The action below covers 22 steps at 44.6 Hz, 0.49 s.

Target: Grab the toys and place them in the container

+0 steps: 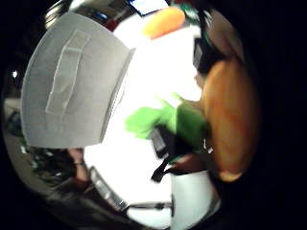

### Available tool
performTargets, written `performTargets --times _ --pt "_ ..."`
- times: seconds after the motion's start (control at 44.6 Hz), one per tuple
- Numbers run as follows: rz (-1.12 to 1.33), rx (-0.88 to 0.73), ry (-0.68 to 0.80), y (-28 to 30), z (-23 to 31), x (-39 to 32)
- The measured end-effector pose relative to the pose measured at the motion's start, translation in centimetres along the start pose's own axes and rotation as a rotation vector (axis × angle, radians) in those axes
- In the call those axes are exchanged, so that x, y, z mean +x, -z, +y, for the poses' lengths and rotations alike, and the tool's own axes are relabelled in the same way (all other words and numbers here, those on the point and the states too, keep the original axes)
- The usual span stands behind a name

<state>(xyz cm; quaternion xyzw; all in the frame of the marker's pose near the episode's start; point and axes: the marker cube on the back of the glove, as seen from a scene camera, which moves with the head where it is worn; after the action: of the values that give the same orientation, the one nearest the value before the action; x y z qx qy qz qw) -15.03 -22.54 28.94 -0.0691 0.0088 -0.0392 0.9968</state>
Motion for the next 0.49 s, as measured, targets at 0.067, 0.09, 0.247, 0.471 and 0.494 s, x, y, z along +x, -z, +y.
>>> performTargets --times 0.067,0.09,0.247,0.471,0.494 --pt "-0.006 0.028 0.001 0.6 -0.6 0.1" --pt "-0.017 0.035 0.002 1.0 -0.7 0.1" --pt "-0.149 0.208 0.032 8.0 -1.1 -2.3" --pt "-0.299 0.468 0.329 23.0 -5.0 -14.3" --pt "-0.312 0.471 0.358 24.0 -5.3 -15.9"
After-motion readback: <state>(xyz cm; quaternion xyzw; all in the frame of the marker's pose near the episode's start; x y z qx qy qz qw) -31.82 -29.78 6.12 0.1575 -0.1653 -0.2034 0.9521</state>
